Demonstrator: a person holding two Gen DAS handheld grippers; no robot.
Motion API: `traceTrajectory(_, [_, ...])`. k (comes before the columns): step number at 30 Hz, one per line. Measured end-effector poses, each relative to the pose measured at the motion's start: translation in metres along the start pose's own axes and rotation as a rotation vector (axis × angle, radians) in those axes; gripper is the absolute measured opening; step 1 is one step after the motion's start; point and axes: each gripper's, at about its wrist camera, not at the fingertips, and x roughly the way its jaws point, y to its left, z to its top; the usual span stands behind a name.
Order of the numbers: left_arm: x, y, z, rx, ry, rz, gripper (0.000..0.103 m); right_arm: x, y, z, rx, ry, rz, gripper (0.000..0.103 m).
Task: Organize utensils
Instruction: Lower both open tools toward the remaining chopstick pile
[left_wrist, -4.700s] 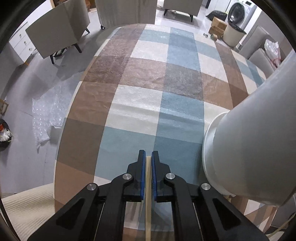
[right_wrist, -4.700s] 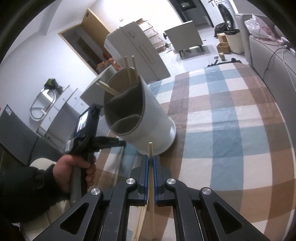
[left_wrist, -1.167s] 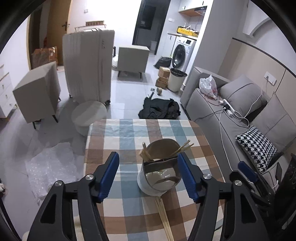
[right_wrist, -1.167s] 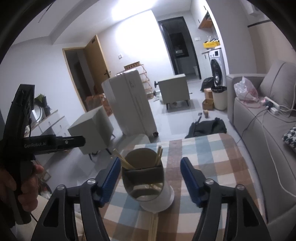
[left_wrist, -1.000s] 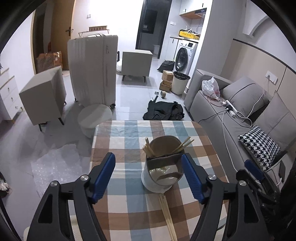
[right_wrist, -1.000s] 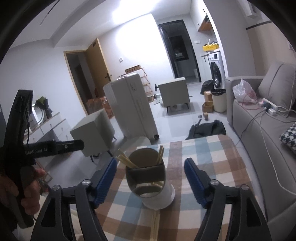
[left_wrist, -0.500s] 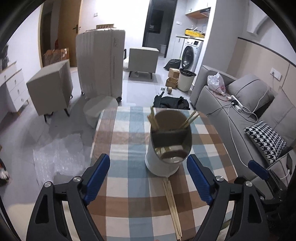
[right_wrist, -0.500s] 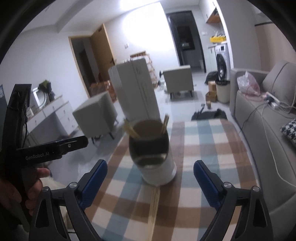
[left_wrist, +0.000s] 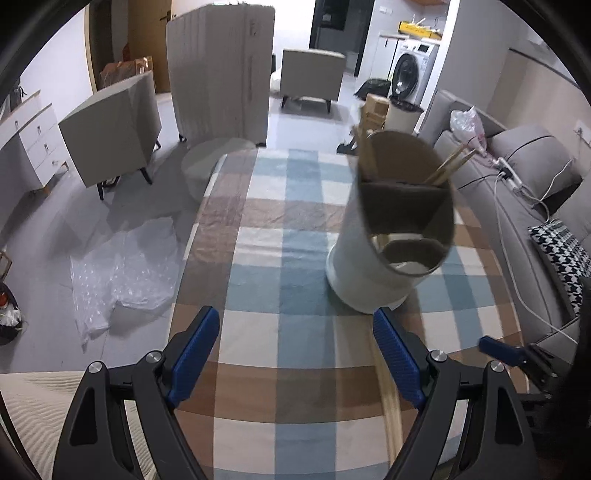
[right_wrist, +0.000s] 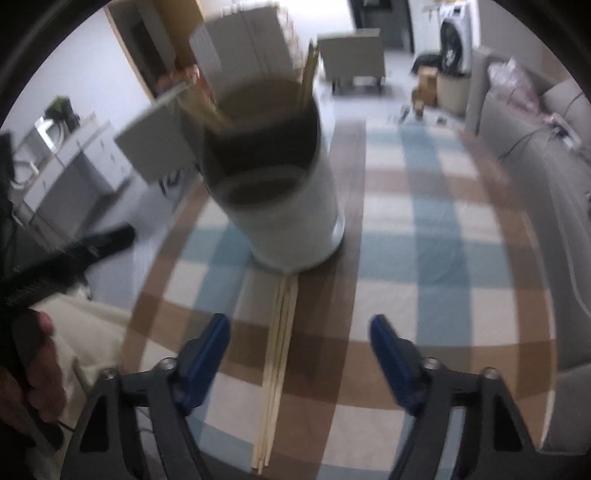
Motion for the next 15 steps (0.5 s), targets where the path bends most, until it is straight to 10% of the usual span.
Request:
traceTrajectory(11, [0.026,0.036,0.005,-0.126,0.111,-0.013,0.082,0.078,-0.008,0.007,0.045,0.185,-0.033,0.023])
traceTrajectory(15, [0.029,0.043,0.006,-0.159,0.123,-0.014,0.082,0.083,0.006,0.008,-0.011,0.196,-0.047,0.022])
